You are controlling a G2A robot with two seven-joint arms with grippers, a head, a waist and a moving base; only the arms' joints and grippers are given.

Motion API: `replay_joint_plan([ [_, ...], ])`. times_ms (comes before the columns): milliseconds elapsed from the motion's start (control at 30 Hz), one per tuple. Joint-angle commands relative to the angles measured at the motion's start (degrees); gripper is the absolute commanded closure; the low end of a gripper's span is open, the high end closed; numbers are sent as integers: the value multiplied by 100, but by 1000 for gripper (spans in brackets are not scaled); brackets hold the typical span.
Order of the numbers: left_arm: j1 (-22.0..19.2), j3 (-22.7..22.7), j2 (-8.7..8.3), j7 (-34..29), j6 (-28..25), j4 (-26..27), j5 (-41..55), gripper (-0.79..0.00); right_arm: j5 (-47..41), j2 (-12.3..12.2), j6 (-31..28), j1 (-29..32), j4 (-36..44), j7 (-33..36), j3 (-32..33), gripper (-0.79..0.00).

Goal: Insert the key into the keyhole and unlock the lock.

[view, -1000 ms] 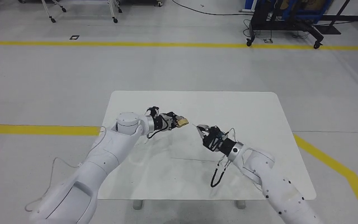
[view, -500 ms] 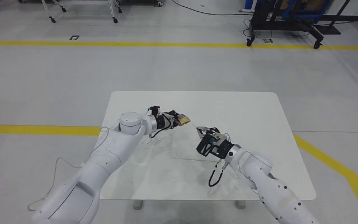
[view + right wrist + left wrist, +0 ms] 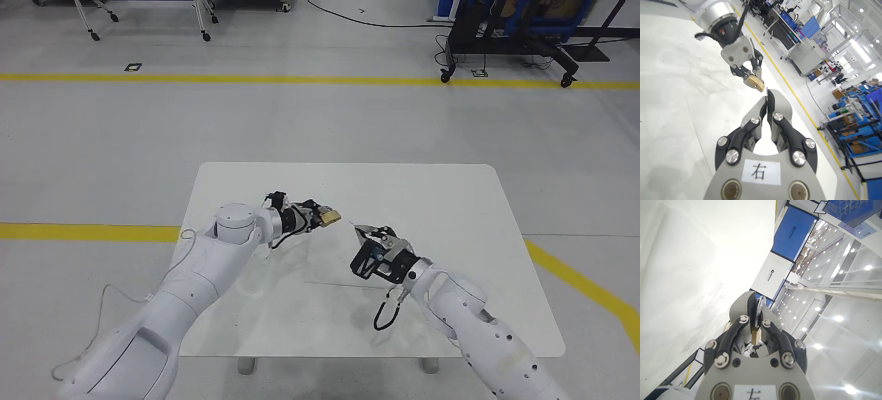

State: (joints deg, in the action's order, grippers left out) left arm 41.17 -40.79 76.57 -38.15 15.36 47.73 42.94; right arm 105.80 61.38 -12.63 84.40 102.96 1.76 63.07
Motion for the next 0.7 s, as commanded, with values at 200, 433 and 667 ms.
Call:
replay_joint_plan([
  [200, 51, -23, 35, -97, 245, 191, -138, 0, 1180, 49, 38, -11, 360, 779, -406, 0],
  [433, 94, -87, 50, -42, 385, 279, -272, 0, 2199, 101, -200, -82, 582, 1657, -749, 0],
  [667, 160, -134, 55, -13, 467, 389, -454, 0, 2764, 170, -267, -102, 614, 2173, -987, 0],
])
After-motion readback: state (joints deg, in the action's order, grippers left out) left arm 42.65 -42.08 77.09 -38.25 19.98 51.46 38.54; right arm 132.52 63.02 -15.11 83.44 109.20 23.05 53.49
